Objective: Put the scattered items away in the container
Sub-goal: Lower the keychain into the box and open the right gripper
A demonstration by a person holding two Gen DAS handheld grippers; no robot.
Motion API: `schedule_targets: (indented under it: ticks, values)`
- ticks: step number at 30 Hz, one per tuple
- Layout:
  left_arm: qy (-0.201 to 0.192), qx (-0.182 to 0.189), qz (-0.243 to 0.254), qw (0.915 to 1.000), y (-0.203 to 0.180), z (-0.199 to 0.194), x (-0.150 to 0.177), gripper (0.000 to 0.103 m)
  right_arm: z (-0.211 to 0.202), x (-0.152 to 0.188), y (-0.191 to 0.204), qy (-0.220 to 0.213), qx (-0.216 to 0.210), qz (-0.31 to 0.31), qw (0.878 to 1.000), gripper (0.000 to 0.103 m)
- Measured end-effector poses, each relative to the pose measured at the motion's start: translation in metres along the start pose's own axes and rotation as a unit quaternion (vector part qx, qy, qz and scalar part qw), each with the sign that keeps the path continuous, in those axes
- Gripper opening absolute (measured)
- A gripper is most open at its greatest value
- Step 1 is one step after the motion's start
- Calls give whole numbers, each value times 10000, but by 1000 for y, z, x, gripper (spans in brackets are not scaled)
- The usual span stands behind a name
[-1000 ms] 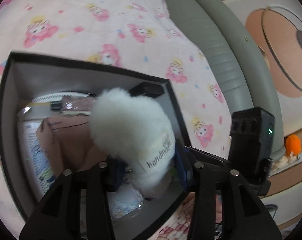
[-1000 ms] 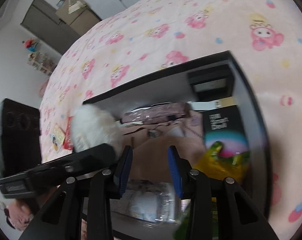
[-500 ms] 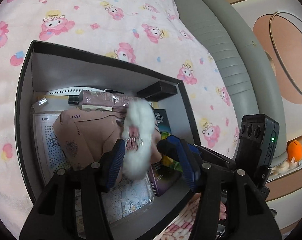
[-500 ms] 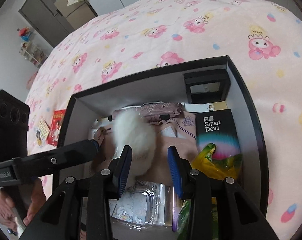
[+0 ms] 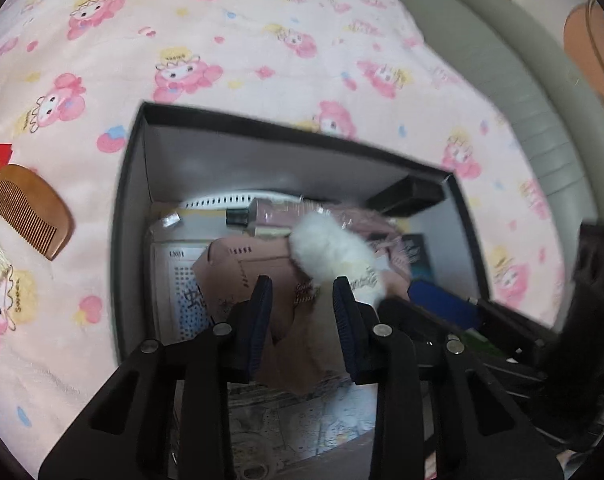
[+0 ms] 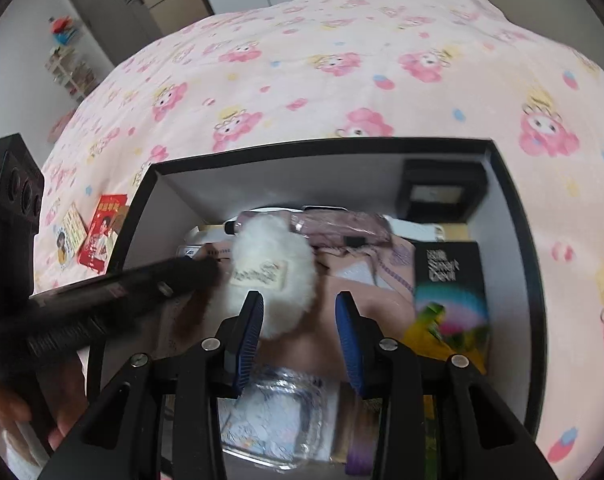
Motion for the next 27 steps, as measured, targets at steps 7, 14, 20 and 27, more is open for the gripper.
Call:
schedule_targets:
  ticks: [7,14,20,27]
  values:
    - [184,605,-186,9978,4,2,0,20,7,7,-14,133,275,110,9995,33]
    - [589,1449,-565,9861,-2,13,4,33,-4,11,-20,-30,645,-58,9979,33]
    - [633,1847,-626,9788,-19,16,-3,40,0,25,-13,265,370,-350,9984,41]
    - [637,1912,-650,9773,-27,20,-3,40,6,26,0,328,236,-548,9977,46]
Point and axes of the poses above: each gripper's, at about its wrist camera, not at the fingertips, and z roughly the way its jaws point, y to its left, x to its underside, the point moved 7 cm from there along z, roughly the way its jaws point, and after that the axes turned 7 degrees about x, right-handed, at the moved point
